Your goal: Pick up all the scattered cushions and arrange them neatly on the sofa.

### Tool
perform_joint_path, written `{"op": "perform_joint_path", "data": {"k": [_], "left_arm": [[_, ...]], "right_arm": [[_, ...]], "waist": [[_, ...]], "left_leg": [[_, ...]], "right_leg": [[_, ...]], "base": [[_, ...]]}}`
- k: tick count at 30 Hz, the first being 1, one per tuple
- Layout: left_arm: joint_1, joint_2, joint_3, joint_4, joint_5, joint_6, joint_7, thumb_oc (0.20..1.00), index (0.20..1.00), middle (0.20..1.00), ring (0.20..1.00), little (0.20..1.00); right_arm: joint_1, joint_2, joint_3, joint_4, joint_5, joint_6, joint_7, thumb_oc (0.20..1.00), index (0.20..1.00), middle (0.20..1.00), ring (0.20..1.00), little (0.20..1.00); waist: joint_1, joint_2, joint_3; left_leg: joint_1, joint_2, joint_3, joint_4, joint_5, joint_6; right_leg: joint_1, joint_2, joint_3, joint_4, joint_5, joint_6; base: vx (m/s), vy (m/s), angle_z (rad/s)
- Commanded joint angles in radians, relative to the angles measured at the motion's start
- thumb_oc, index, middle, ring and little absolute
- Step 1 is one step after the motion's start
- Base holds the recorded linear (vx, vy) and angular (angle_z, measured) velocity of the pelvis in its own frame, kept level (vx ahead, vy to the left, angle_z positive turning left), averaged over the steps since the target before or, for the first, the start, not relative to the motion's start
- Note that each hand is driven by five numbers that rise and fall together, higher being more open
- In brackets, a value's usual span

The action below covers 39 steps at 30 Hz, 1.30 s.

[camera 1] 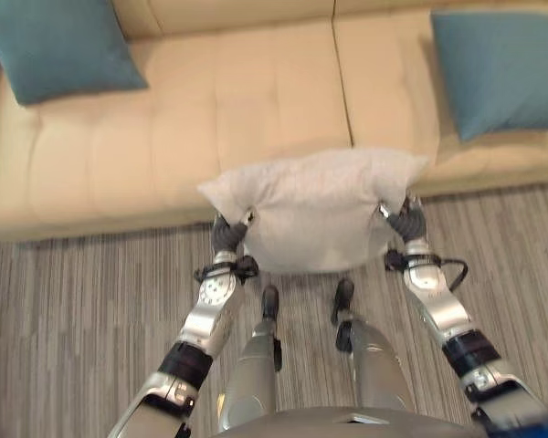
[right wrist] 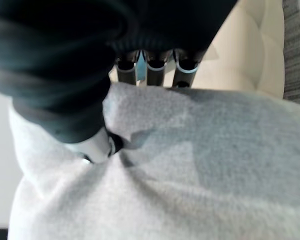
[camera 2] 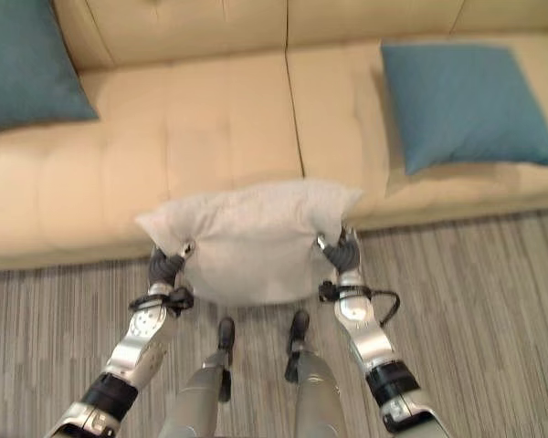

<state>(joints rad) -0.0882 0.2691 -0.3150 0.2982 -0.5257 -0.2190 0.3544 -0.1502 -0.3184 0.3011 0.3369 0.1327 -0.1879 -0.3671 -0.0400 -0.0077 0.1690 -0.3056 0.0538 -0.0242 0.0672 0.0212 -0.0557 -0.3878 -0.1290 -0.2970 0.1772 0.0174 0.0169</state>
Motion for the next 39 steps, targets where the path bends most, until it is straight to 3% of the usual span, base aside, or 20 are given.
{"op": "perform_joint_path", "data": {"k": [1,3,8,10,12,13,14,15,22,23,24,25,27,30,31,32,33,34,38,39], "left_arm": [[-0.116,-0.029,-0.027,-0.058,0.027,-0.056,-0.056,0.2,0.2,0.2,0.2,0.2],[-0.043,-0.029,-0.007,-0.055,0.036,-0.041,-0.059,0.2,0.2,0.2,0.2,0.2],[-0.003,-0.028,-0.01,-0.066,0.056,-0.027,-0.062,0.2,0.2,0.2,0.2,0.2],[0.004,-0.039,-0.014,-0.061,0.038,-0.025,-0.057,0.2,0.2,0.2,0.2,0.2],[0.007,-0.045,-0.016,-0.063,0.032,-0.024,-0.055,0.2,0.2,0.2,0.2,0.2],[0.015,-0.046,-0.02,-0.065,0.038,-0.014,-0.057,0.2,0.2,0.2,0.2,0.2],[0.018,-0.046,-0.022,-0.065,0.04,-0.012,-0.059,0.2,0.2,0.2,0.2,0.2],[0.011,-0.038,-0.025,-0.062,0.064,0.002,-0.063,0.2,0.2,0.2,0.2,0.2],[0.045,-0.018,-0.009,-0.112,0.078,-0.008,-0.068,0.2,0.2,0.2,0.2,0.2],[0.048,-0.013,-0.012,-0.117,0.081,-0.005,-0.072,0.2,0.2,0.2,0.2,0.2],[0.048,-0.013,-0.012,-0.117,0.081,-0.005,-0.072,0.2,0.2,0.2,0.2,0.2],[0.045,-0.005,-0.013,-0.118,0.085,-0.006,-0.069,0.2,0.2,0.2,0.2,0.2],[0.041,0.0,-0.014,-0.116,0.088,-0.011,-0.065,0.2,0.2,0.2,0.2,0.2],[0.042,0.001,-0.016,-0.113,0.089,-0.012,-0.07,0.2,0.2,0.2,0.2,0.2],[0.043,-0.003,-0.018,-0.112,0.089,-0.015,-0.074,0.2,0.2,0.2,0.2,0.2],[0.048,-0.009,-0.023,-0.11,0.089,-0.021,-0.088,0.2,0.2,0.2,0.2,0.2],[0.048,-0.009,-0.023,-0.11,0.088,-0.021,-0.088,0.2,0.2,0.2,0.2,0.2],[0.044,-0.013,-0.024,-0.104,0.083,-0.029,-0.098,0.2,0.2,0.2,0.2,0.2],[0.033,-0.038,-0.046,-0.096,0.067,-0.024,-0.121,0.2,0.2,0.2,0.2,0.2],[0.033,-0.038,-0.046,-0.096,0.067,-0.024,-0.121,0.2,0.2,0.2,0.2,0.2]], "right_arm": [[-0.08,0.019,-0.036,-0.087,-0.007,-0.071,0.032,0.2,0.2,0.2,0.2,0.2],[0.006,0.023,-0.065,-0.104,-0.018,-0.063,0.043,0.2,0.2,0.2,0.2,0.2],[0.053,0.008,-0.07,-0.125,-0.035,-0.053,0.053,0.2,0.2,0.2,0.2,0.2],[0.062,0.003,-0.074,-0.136,-0.027,-0.051,0.057,0.2,0.2,0.2,0.2,0.2],[0.062,0.004,-0.074,-0.146,-0.024,-0.05,0.056,0.2,0.2,0.2,0.2,0.2],[0.06,0.005,-0.075,-0.161,-0.018,-0.05,0.059,0.2,0.2,0.2,0.2,0.2],[0.06,0.004,-0.077,-0.162,-0.018,-0.048,0.059,0.2,0.2,0.2,0.2,0.2],[0.057,0.003,-0.082,-0.171,-0.016,-0.045,0.058,0.2,0.2,0.2,0.2,0.2],[0.057,0.018,-0.081,-0.189,-0.03,-0.037,0.064,0.2,0.2,0.2,0.2,0.2],[0.051,0.029,-0.087,-0.2,-0.036,-0.036,0.07,0.2,0.2,0.2,0.2,0.2],[0.051,0.029,-0.087,-0.2,-0.036,-0.036,0.07,0.2,0.2,0.2,0.2,0.2],[0.033,0.04,-0.079,-0.205,-0.041,-0.037,0.074,0.2,0.2,0.2,0.2,0.2],[0.019,0.048,-0.068,-0.208,-0.049,-0.043,0.075,0.2,0.2,0.2,0.2,0.2],[0.015,0.051,-0.062,-0.214,-0.056,-0.043,0.08,0.2,0.2,0.2,0.2,0.2],[0.016,0.052,-0.059,-0.215,-0.058,-0.042,0.082,0.2,0.2,0.2,0.2,0.2],[0.013,0.048,-0.061,-0.217,-0.057,-0.047,0.081,0.2,0.2,0.2,0.2,0.2],[0.014,0.048,-0.061,-0.217,-0.057,-0.047,0.081,0.2,0.2,0.2,0.2,0.2],[0.019,0.04,-0.062,-0.22,-0.059,-0.045,0.079,0.2,0.2,0.2,0.2,0.2],[0.065,0.005,-0.106,-0.227,-0.059,-0.05,0.076,0.2,0.2,0.2,0.2,0.2],[0.066,0.005,-0.106,-0.228,-0.058,-0.05,0.077,0.2,0.2,0.2,0.2,0.2]], "waist": [[-0.007,0.019,-0.009],[-0.021,0.007,-0.055],[-0.023,-0.014,-0.062],[-0.022,-0.028,-0.044],[-0.024,-0.036,-0.042],[-0.02,-0.045,-0.056],[-0.017,-0.046,-0.064],[-0.012,-0.045,-0.069],[0.019,-0.045,-0.096],[0.03,-0.038,-0.103],[0.032,-0.04,-0.103],[0.037,-0.026,-0.091],[0.038,-0.017,-0.079],[0.038,-0.006,-0.072],[0.032,0.001,-0.069],[0.01,-0.003,-0.067],[0.009,-0.002,-0.066],[-0.005,-0.013,-0.072],[-0.032,-0.04,-0.087],[-0.034,-0.038,-0.088]], "left_leg": [[0.034,0.027,0.031,-0.075,0.053,-0.052],[0.145,0.044,0.066,-0.072,0.035,-0.065],[0.175,0.051,0.078,0.066,-0.027,-0.067],[0.125,0.058,0.084,0.218,0.0,-0.08],[0.091,0.069,0.107,0.265,0.005,-0.067],[0.068,0.067,0.14,0.228,-0.033,-0.034],[0.068,0.067,0.152,0.201,-0.028,-0.029],[0.031,0.072,0.198,0.149,0.015,-0.03],[0.137,0.022,0.201,0.044,-0.018,-0.001],[0.178,0.001,0.207,0.013,-0.038,0.024],[0.18,-0.001,0.21,0.01,-0.037,0.025],[0.2,-0.015,0.21,-0.005,-0.049,0.05],[0.218,-0.021,0.219,-0.016,-0.055,0.069],[0.248,-0.023,0.214,-0.038,-0.061,0.075],[0.263,-0.026,0.207,-0.052,-0.062,0.073],[0.288,-0.045,0.184,-0.076,-0.067,0.064],[0.291,-0.044,0.183,-0.076,-0.068,0.064],[0.31,-0.056,0.165,-0.075,-0.088,0.054],[0.258,-0.012,0.164,0.121,-0.135,-0.011],[0.251,-0.01,0.16,0.132,-0.14,-0.012]], "right_leg": [[0.056,-0.005,0.025,0.013,-0.057,0.086],[0.203,0.032,0.032,-0.047,-0.078,0.078],[0.305,0.053,0.05,-0.075,-0.108,0.054],[0.342,0.052,0.049,-0.081,-0.115,0.041],[0.347,0.05,0.05,-0.081,-0.118,0.034],[0.361,0.047,0.048,-0.093,-0.118,0.039],[0.368,0.048,0.049,-0.1,-0.118,0.043],[0.395,0.057,0.046,-0.117,-0.124,0.051],[0.434,0.043,0.08,-0.108,-0.132,0.089],[0.413,0.016,0.09,-0.022,-0.125,0.111],[0.41,0.014,0.093,-0.016,-0.128,0.112],[0.354,-0.011,0.099,0.118,-0.091,0.138],[0.298,-0.024,0.109,0.23,-0.041,0.162],[0.242,-0.024,0.123,0.274,-0.045,0.159],[0.22,-0.015,0.133,0.247,-0.06,0.15],[0.193,0.017,0.184,0.06,-0.05,0.135],[0.199,0.019,0.183,0.054,-0.048,0.135],[0.225,0.038,0.211,-0.07,-0.014,0.139],[0.326,0.047,0.166,-0.14,-0.026,0.094],[0.326,0.048,0.163,-0.141,-0.026,0.094]], "base": [[0.17,-0.081,-0.16],[0.16,-0.108,-0.1],[0.05,-0.075,-0.02],[-0.01,-0.041,-0.03],[0.03,-0.005,0.07],[0.14,0.019,0.11],[0.26,0.068,0.15],[0.17,0.062,0.18],[0.25,0.166,-0.23],[0.17,0.175,-0.45],[0.23,0.308,-0.25],[0.09,0.186,-0.23],[0.1,0.165,-0.37],[0.1,0.043,-0.29],[0.23,-0.077,0.13],[0.23,-0.076,0.12],[0.35,-0.205,0.25],[0.28,-0.245,0.52],[0.24,-0.265,0.79],[0.12,-0.159,0.63]]}}
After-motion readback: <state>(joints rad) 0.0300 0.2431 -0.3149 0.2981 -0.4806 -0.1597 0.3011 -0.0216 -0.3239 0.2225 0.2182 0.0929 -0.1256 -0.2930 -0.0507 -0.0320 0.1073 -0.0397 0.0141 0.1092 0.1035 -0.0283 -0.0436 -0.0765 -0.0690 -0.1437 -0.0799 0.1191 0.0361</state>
